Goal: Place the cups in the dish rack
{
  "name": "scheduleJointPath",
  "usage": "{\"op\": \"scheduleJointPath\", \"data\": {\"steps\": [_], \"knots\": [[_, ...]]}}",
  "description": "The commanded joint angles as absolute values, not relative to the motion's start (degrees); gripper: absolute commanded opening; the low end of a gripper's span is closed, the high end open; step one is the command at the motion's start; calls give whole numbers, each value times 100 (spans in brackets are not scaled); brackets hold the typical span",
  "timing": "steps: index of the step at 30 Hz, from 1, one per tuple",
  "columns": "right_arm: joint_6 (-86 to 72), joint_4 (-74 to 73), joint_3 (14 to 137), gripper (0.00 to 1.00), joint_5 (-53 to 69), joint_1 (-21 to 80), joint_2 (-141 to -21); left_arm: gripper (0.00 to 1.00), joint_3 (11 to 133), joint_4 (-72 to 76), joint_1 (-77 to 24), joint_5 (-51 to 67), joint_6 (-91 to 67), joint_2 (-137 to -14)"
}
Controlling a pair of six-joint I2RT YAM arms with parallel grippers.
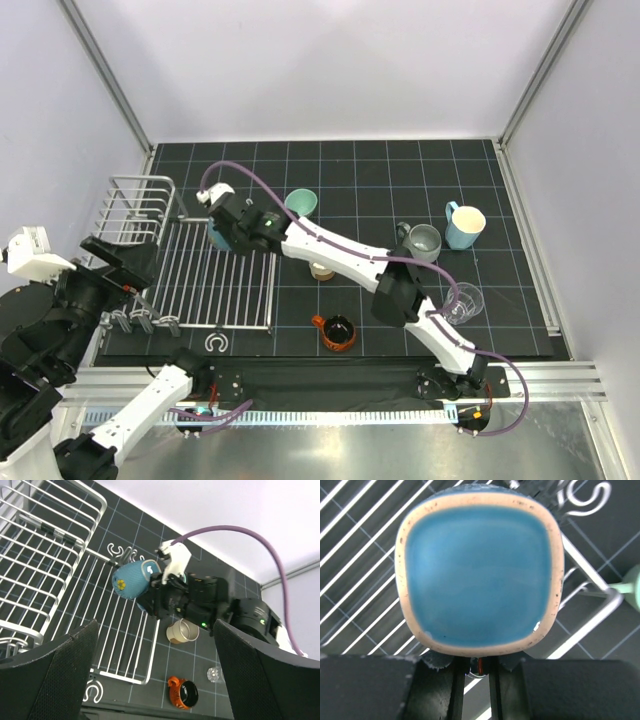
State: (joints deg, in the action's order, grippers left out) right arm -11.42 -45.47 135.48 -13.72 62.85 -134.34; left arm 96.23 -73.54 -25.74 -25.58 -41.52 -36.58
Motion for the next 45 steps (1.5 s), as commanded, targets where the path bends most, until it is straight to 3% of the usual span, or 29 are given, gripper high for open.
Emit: {"op": "scheduleJointPath", "data": {"steps": [1,21,27,34,38,45], "knots": [[-1055,-4104,14009,4,-1705,6372,-13517,93,9817,-7506,-2540,-2400,-4043,-3621],[-870,-4289,14238,5,-2048,6539,-14203,93,9941,-7726,-2540,-2259,-3982,-3753],[-791,-4228,14238,11,-1995,6539,-14282,93,9958,-7726,-2540,-2206,-3885,-3806],[-738,-4201,14256,31,-1969,6539,-14291,93,9975,-7752,-2540,-2250,-3823,-3832],[-765,-4236,14247,54,-1785,6530,-14203,93,9967,-7770,-2540,-2233,-3814,-3885],[-922,-4306,13958,65,-1582,6539,-13721,90,10011,-7778,-2540,-2162,-3797,-4060]]}}
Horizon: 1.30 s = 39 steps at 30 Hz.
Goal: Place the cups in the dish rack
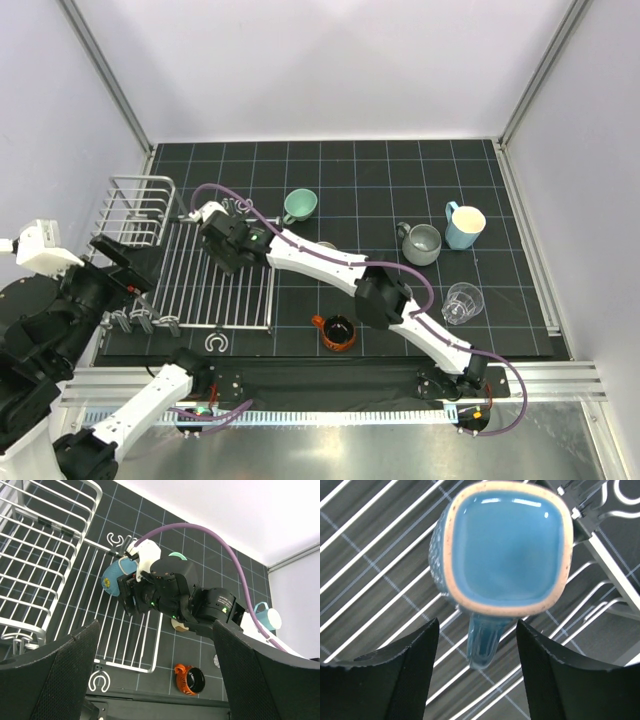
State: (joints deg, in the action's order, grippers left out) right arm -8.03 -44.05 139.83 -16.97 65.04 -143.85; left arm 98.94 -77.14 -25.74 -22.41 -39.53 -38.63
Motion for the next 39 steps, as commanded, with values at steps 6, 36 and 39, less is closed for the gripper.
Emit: {"op": "scheduleJointPath", "data": {"steps": [6,36,39], "knots": [[-1160,-4263,13248,69,-1363,6522,-12659,83,10073,-7664,-2540,-1987,-3797,-4358],[-2804,-5080,6917,72,-1740,4228,-6214,85,9080,-6873,-4254,-2399,-5080,-7549],[-2821,-5229,6926,72,-1732,3992,-6135,85,8896,-6829,-4307,-2513,-4984,-7664]]}}
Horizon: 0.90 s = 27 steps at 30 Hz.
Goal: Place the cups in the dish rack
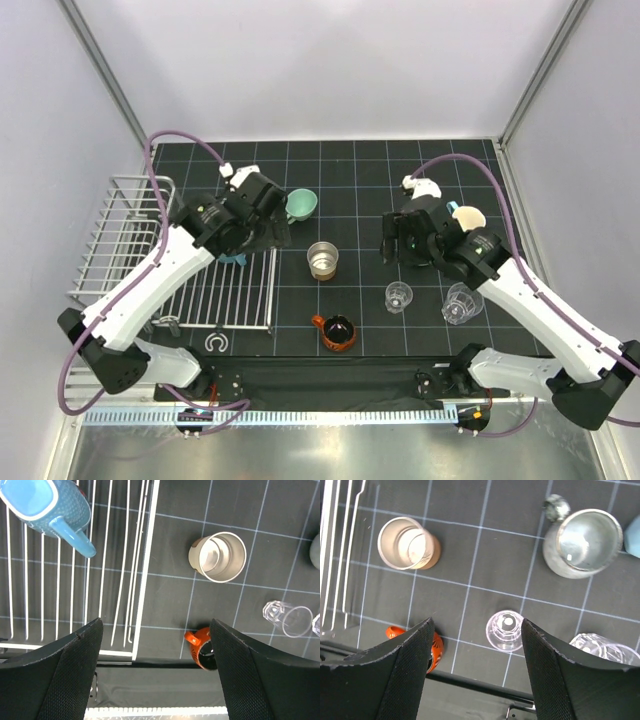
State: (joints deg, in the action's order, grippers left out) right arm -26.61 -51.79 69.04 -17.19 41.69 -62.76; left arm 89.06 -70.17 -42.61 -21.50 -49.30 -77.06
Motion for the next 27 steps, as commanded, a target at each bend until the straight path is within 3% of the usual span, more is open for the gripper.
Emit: {"op": "scheduleJointPath", "data": {"steps": [1,6,9,11,16,27], "knots": [[-2847,-5290,6943,72,-1723,3929,-6143,85,8825,-6820,-4315,-2557,-4992,-7690],[-2900,-5458,6935,72,-1310,3490,-6187,88,8543,-6697,-4307,-2645,-5202,-7839],[-2918,-5432,6952,72,-1116,3472,-6179,99,8728,-7275,-4307,-3217,-6019,-8216],[-2935,-5449,6961,72,-1064,3472,-6161,100,8903,-7487,-4307,-3523,-6143,-8428],[-2988,-5555,6970,72,-1011,3480,-6012,92,8614,-7286,-4254,-4130,-6572,-8903],[-3085,-5608,6706,72,-1046,3472,-5687,78,7894,-6918,-3964,-4236,-6522,-9255]]}}
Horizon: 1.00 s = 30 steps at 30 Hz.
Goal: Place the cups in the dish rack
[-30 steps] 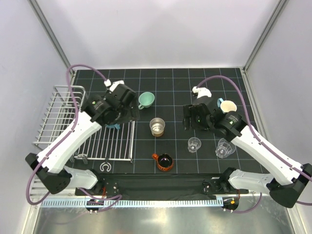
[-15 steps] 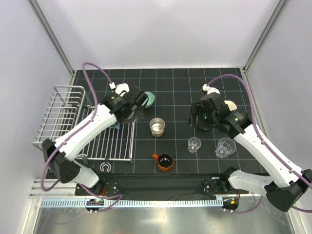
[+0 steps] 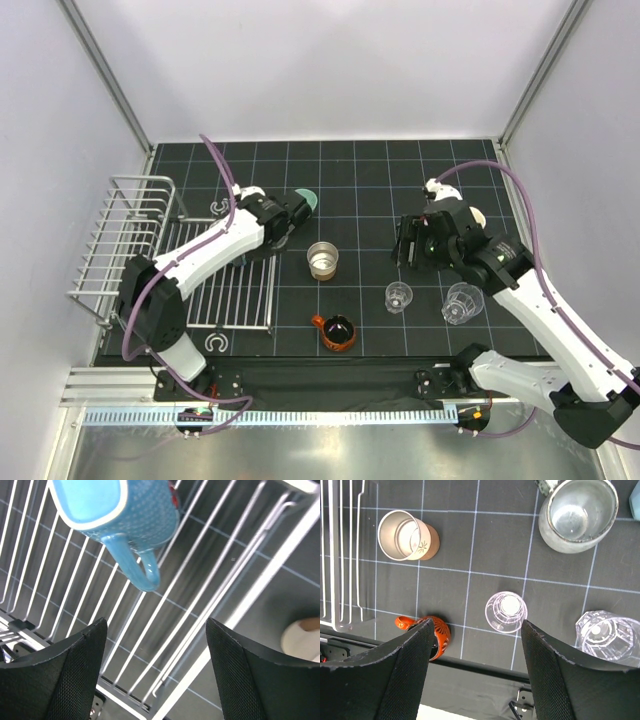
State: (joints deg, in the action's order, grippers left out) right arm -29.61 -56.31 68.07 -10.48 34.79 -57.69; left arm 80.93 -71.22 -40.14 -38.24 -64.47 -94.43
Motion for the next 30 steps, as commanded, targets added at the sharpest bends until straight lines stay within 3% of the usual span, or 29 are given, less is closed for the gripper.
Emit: {"op": "scheduleJointPath", "data": {"steps": [1,12,30], "knots": [[-3111,-5590,6680,72,-1037,3472,-5687,77,7797,-6839,-3938,-4236,-6487,-9185],[-3032,-5440,6741,72,-835,3480,-5976,72,7146,-5643,-3560,-4421,-5748,-8929],[-3050,-5520,6636,72,-826,3480,-5933,57,6891,-5221,-3349,-4790,-5511,-9396]]}}
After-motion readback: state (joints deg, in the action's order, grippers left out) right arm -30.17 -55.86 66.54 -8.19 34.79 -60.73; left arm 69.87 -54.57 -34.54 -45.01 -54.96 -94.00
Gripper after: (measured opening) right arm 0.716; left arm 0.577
